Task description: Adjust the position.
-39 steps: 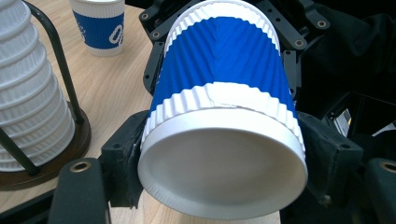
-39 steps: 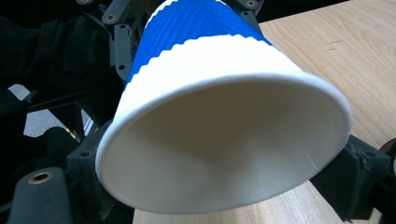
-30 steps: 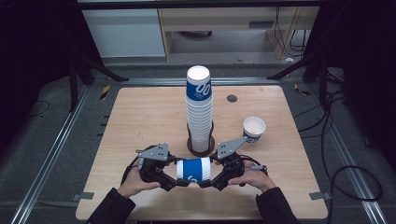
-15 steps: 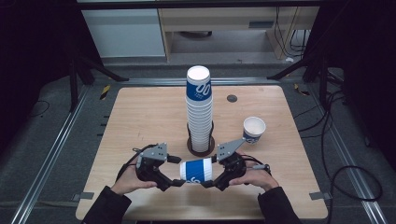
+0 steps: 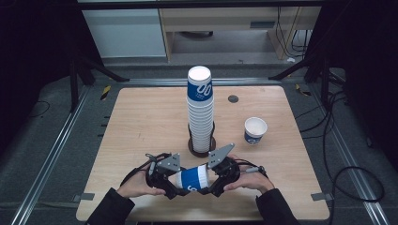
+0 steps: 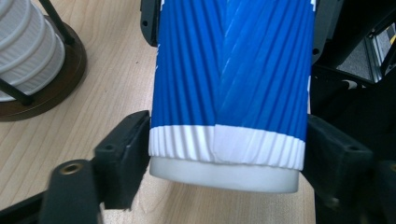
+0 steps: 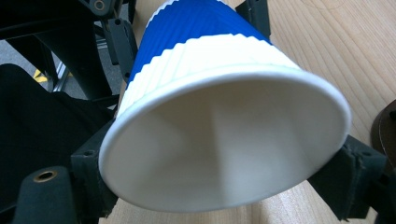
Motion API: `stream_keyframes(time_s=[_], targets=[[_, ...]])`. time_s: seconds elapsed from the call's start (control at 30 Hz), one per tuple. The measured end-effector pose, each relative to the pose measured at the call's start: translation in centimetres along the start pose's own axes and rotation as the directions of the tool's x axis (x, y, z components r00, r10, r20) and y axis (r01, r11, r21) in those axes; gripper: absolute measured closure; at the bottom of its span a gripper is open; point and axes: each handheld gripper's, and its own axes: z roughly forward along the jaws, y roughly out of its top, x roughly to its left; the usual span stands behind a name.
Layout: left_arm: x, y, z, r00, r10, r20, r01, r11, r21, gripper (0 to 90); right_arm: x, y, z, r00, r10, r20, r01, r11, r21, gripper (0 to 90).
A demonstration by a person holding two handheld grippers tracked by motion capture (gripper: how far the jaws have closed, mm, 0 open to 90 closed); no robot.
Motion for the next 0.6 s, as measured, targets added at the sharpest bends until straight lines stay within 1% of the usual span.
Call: stream_keyframes(time_s=[0.13,0.17,0.2,0.27,0.4,0.47,0.53,0.6], targets=[[0.0,0.0,0.1,1.0000,0.004,0.007,-0.004,1.0000,0.002,27.6,0.0,0.0,0.0,1.0000,0.001,-0.002,-0.001,1.000,0.001,15.4],[0.0,0.0,0.1,1.0000,0.002,0.005,-0.002,1.0000,0.010,27.7,0.0,0.0,0.1,1.0000,0.001,-0.003,-0.001,1.000,0.001,15.0],[-0.1,0.0,0.1,1.0000,0.007,0.003,-0.007,1.0000,0.004,27.8,0.0,-0.1,0.1,0.9999,0.010,-0.006,-0.010,1.000,0.003,14.4],[0.0,0.0,0.0,1.0000,-0.001,-0.005,0.001,1.0000,0.001,27.8,0.0,-0.1,0.1,1.0000,0.004,0.004,-0.004,1.000,-0.003,13.0],[0.4,-0.2,-0.7,0.9997,-0.019,-0.015,0.018,0.9995,-0.027,28.0,-0.2,0.1,-0.5,0.9996,0.012,0.024,-0.011,0.999,-0.046,9.2],[0.7,-0.4,-1.2,0.9992,-0.032,-0.022,0.031,0.9983,-0.050,28.0,-0.3,0.1,-1.0,0.9988,0.027,0.040,-0.024,0.997,-0.075,8.3],[0.9,-0.6,-1.7,0.9984,-0.047,-0.032,0.045,0.9964,-0.072,28.1,-0.5,0.2,-1.8,0.9971,0.044,0.062,-0.036,0.992,-0.119,8.0],[1.2,-0.8,-2.2,0.9967,-0.065,-0.048,0.060,0.9932,-0.100,28.0,-0.7,0.2,-2.4,0.9958,0.058,0.071,-0.046,0.987,-0.154,7.8]])
